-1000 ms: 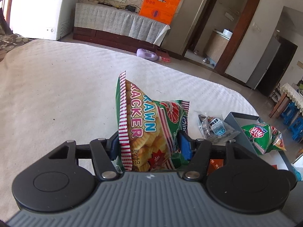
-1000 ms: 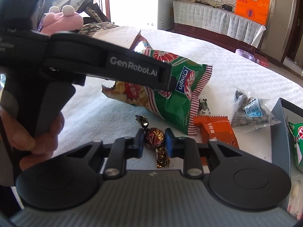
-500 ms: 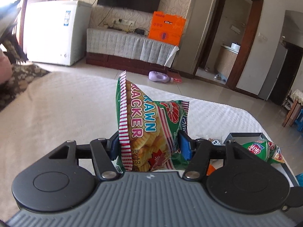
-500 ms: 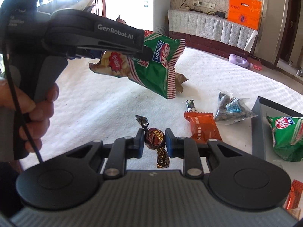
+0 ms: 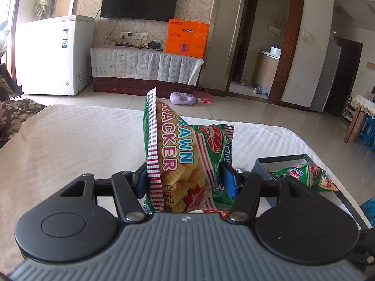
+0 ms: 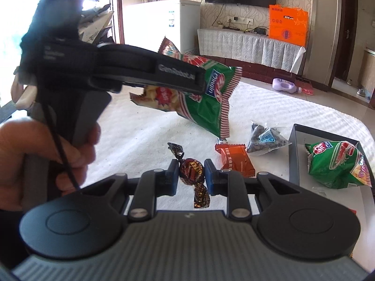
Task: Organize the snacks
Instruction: 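Carry the cracker bag in the left tool while the right tool carries the candy over the box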
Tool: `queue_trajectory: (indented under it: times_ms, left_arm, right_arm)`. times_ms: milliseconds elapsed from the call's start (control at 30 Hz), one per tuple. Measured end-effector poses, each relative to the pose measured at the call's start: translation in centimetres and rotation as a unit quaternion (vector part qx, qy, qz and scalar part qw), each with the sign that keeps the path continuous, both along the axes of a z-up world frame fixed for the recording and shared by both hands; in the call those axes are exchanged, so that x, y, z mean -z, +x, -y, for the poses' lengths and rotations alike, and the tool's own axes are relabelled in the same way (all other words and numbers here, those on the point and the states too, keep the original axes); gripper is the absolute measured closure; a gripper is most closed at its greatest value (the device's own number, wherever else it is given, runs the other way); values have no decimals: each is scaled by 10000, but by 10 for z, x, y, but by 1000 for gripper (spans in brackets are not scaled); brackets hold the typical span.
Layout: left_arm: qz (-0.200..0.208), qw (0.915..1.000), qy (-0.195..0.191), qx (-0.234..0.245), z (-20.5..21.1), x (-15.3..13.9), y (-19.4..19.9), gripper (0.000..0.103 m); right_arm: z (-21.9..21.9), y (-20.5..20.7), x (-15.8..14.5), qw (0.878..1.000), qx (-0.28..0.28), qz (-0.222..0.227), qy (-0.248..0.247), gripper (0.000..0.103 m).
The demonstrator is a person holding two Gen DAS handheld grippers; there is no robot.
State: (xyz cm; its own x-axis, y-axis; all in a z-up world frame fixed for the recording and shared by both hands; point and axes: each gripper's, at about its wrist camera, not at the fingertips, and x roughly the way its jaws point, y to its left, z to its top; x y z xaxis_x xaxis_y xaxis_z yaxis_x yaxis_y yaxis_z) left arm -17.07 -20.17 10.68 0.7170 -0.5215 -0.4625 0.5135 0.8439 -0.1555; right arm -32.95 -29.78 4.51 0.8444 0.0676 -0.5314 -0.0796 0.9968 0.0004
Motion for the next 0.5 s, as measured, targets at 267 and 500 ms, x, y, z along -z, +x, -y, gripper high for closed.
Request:
queue_trajectory:
  times_ms: [267, 500]
  left_arm:
    - [-1, 9999, 7, 107, 15, 3, -6, 37]
    - [-26, 9998, 3, 184, 26, 4, -8, 37]
  right_arm:
    - [12, -19, -7, 9998, 124, 143, 26, 77]
    - [22, -28, -10, 9996, 190, 204, 52, 77]
